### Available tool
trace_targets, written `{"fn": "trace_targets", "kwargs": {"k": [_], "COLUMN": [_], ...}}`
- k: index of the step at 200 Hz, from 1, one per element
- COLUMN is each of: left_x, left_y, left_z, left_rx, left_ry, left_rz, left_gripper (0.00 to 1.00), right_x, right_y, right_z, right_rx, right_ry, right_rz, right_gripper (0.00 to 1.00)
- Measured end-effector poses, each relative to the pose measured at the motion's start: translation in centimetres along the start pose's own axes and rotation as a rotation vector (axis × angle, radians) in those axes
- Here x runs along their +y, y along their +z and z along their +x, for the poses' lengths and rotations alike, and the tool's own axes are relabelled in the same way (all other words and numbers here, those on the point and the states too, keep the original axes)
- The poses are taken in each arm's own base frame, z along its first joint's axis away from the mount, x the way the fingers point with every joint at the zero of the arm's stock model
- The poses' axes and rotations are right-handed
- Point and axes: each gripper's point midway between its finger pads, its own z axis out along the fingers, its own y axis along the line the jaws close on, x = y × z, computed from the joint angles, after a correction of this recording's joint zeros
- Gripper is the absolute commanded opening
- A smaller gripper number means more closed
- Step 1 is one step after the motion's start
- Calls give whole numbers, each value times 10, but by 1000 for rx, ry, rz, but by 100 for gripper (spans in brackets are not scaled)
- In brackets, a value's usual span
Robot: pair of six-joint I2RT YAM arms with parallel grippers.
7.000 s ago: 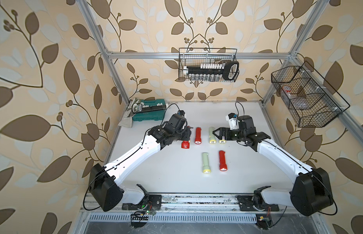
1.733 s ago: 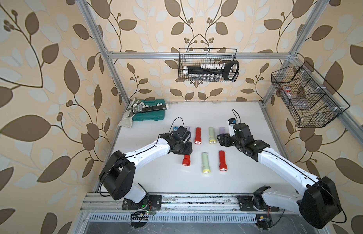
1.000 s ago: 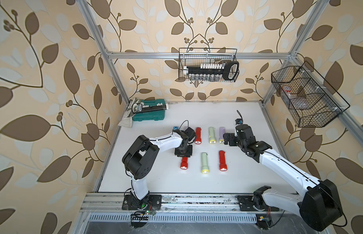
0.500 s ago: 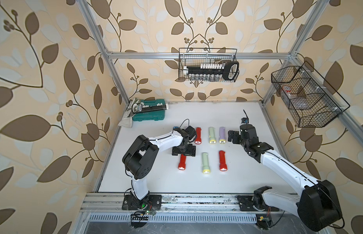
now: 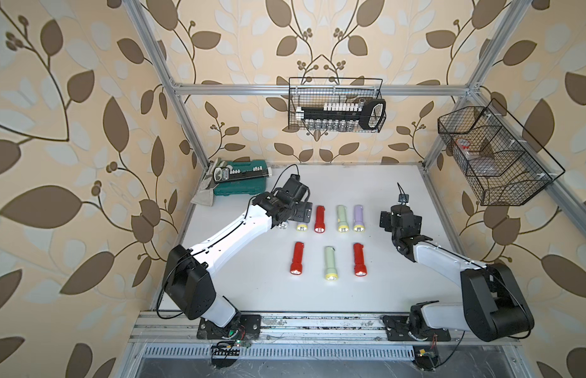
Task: Close the plug at the bottom of the flashlight
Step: Reset both arms
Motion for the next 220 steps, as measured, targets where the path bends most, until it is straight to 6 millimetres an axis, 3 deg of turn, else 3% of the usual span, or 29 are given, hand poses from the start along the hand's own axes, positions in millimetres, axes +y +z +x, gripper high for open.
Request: {"fn": "trace_targets", "kwargs": {"k": [22, 39, 51, 73, 102, 151, 193, 220], "left_x": [51, 92, 106, 103, 100, 118, 131, 137], "left_y": [11, 27, 38, 52, 57, 58, 74, 89], "left_z": [-14, 7, 29, 51, 49, 51, 82, 91], "left_rx": [-76, -80, -54, -25, -95, -199, -218, -225], "left_ry": [-70, -93, -72, -10, 30, 5, 35, 43], "left_rz": [-39, -95, -120, -95, -74, -105, -168, -202], "left_gripper": [99, 99, 99, 99, 99, 99, 99, 99], "right_x": [5, 9, 10, 11, 10, 2, 6, 7], "right_y": [9, 14, 14, 14, 15, 18, 16, 16], "right_z": [6, 10, 15, 7, -2, 18, 13, 13], "right_rx": [-36, -66, -66, -102, -140, -147, -167, -167], "right_ry": [-21, -31, -40, -25, 6, 46, 53, 53], "right_rz": [-8, -23, -34, -50, -79, -133, -157, -162], "right_gripper": [98, 98, 98, 97, 94, 98, 98, 98]}}
